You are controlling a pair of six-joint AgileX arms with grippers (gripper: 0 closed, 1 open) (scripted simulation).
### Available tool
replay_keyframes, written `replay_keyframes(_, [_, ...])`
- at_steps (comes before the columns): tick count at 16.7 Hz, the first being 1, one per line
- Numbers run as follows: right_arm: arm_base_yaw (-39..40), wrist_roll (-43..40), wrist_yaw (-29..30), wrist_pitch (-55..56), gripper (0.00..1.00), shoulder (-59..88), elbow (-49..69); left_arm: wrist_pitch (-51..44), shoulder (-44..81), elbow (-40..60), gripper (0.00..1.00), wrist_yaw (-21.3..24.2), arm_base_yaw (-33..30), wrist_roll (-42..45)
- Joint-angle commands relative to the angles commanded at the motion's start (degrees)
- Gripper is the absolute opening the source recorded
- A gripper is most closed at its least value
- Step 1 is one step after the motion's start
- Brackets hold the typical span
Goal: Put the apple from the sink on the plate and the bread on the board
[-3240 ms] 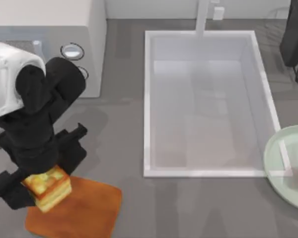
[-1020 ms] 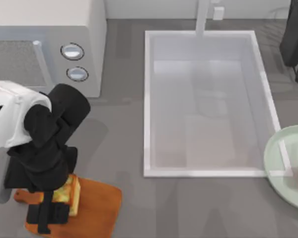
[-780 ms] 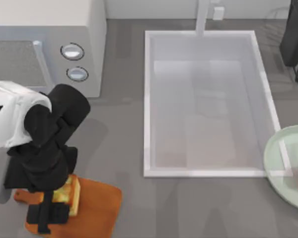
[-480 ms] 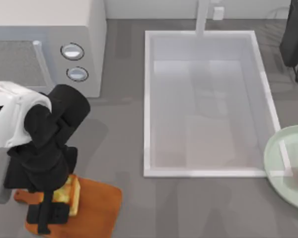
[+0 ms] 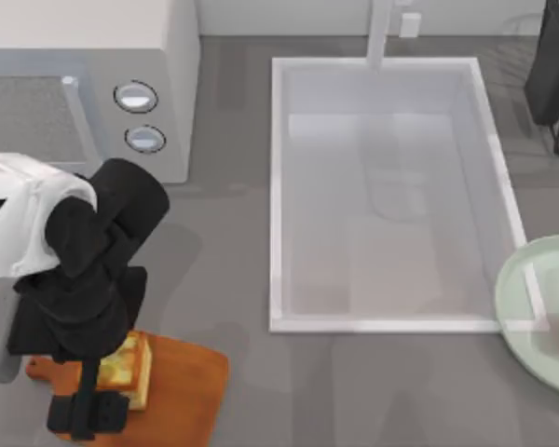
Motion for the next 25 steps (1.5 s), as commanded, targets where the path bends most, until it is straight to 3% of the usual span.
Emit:
replay_keyframes(9, [0.0,0.0,0.0,0.0,1.0,0.0,0.0,0.3,-0.6,-0.1,1.0,0.0,0.1,0.5])
replay_keyframes(13, [0.0,0.0,0.0,0.0,1.0,0.0,0.0,4.6,-8.6,-3.9,1.0,-0.2,1.3,8.4])
replay_keyframes(18, [0.0,0.0,0.0,0.0,1.0,0.0,0.0,14.0,-30.3,-15.2,1.0,0.2,5.3,31.2])
replay_keyframes(25, [0.0,0.0,0.0,0.0,1.0,0.0,0.0,29.0,-64.3,-35.2,1.0,1.1,15.2,78.8])
